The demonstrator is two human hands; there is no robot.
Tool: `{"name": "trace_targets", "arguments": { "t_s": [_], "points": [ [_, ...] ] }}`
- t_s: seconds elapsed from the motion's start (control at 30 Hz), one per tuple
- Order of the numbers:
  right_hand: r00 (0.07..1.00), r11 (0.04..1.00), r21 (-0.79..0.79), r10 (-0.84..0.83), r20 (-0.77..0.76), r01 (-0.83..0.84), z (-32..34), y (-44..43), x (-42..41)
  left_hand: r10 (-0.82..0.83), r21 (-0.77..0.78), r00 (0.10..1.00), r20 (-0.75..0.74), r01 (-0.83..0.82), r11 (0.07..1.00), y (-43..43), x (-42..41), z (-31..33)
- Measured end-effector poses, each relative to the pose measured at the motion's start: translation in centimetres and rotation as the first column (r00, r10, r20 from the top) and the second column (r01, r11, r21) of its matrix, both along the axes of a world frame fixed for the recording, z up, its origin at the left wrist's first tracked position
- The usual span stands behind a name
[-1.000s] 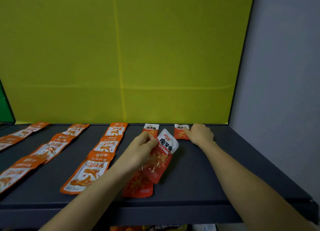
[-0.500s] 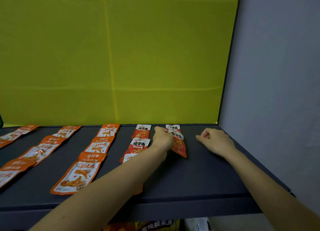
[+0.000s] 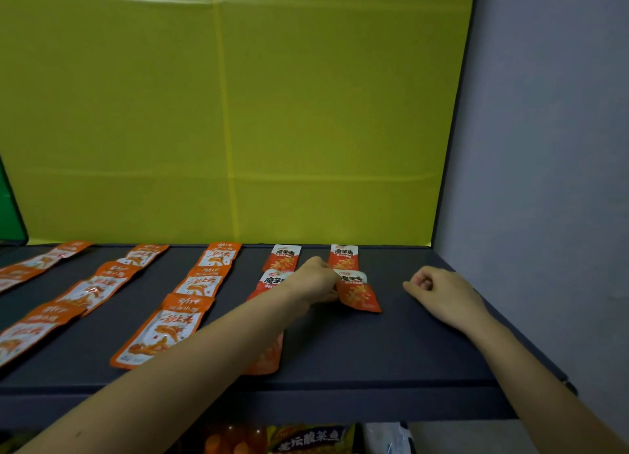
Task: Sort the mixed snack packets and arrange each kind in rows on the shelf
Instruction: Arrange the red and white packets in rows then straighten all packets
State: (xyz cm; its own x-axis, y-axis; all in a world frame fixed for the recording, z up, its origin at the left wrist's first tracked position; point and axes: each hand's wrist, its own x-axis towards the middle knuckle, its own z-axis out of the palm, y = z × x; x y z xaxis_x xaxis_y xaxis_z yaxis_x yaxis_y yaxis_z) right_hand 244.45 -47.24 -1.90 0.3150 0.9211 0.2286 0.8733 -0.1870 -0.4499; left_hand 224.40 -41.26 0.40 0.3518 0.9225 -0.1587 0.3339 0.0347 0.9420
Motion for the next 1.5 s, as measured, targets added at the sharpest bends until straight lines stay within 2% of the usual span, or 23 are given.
{"name": "trace_targets", "arguments": {
  "t_s": [0.07,0.17,0.23,0.27,0.37,0.47,0.57,0.73,0.77,0.9,1.03,1.17,1.3,1.4,1.5],
  "points": [
    [1.0,0.999,0.028,0.015,0.025,-0.016,0.4,-0.4,-0.4,0.001,0.095,0.998,-0.057,0.004,0.995,-0.6,-1.0,0.5],
    [0.996,0.993,0.098,0.053,0.067,-0.059,1.3,-1.0,-1.9,0.042,0.363,0.976,-0.214,0.04,0.931,-1.8,-4.2,1.0],
    [0.989,0.982,0.154,0.093,0.117,-0.11,2.0,-1.5,-3.7,0.185,0.577,0.919,-0.347,0.053,0.815,-3.3,-7.6,1.2],
    [0.983,0.974,0.179,0.117,0.141,-0.142,2.3,-1.7,-4.9,0.306,0.665,0.862,-0.405,0.049,0.745,-4.2,-9.7,1.1],
    [0.96,0.941,0.225,0.213,0.182,-0.251,3.0,-2.2,-9.1,0.612,0.819,0.684,-0.397,-0.036,0.572,-7.4,-16.9,0.6],
    [0.912,0.882,0.251,0.352,0.209,-0.398,3.4,-2.1,-14.2,0.753,0.83,0.52,-0.404,-0.138,0.541,-10.9,-24.6,-0.3],
    [0.824,0.775,0.281,0.515,0.238,-0.566,3.5,-2.3,-20.4,0.842,0.836,0.37,-0.392,-0.239,0.494,-15.3,-31.5,-1.1],
    [0.646,0.58,0.302,0.734,0.208,-0.756,2.6,-3.8,-32.1,0.895,0.856,0.08,-0.439,-0.266,0.443,-23.2,-41.6,-4.6],
    [0.607,0.541,0.296,0.766,0.212,-0.787,2.2,-4.3,-34.5,0.888,0.84,0.045,-0.457,-0.307,0.448,-24.7,-43.7,-5.7],
    [0.43,0.387,0.222,0.881,0.199,-0.895,-0.4,-6.3,-43.9,0.864,0.752,-0.031,-0.503,-0.508,0.419,-30.6,-51.3,-9.5],
    [0.289,0.28,0.079,0.944,0.158,-0.957,-4.4,-8.3,-53.9,0.832,0.695,-0.142,-0.537,-0.634,0.34,-36.1,-57.1,-11.6],
    [0.268,0.268,0.016,0.956,0.12,-0.963,-7.4,-9.5,-62.9,0.835,0.646,-0.201,-0.512,-0.731,0.22,-40.6,-62.6,-13.5],
    [0.221,0.221,0.003,0.971,0.091,-0.975,-8.7,-9.6,-70.8,0.803,0.649,-0.33,-0.497,-0.755,0.092,-42.5,-67.8,-14.1],
    [0.212,0.212,0.013,0.972,0.103,-0.977,-9.0,-9.0,-76.3,0.774,0.69,-0.384,-0.504,-0.718,0.093,-42.2,-71.7,-14.3],
    [0.201,0.202,0.0,0.974,0.109,-0.979,-10.1,-7.8,-81.4,0.77,0.714,-0.38,-0.513,-0.687,0.136,-41.1,-75.6,-15.5]
  ]
}}
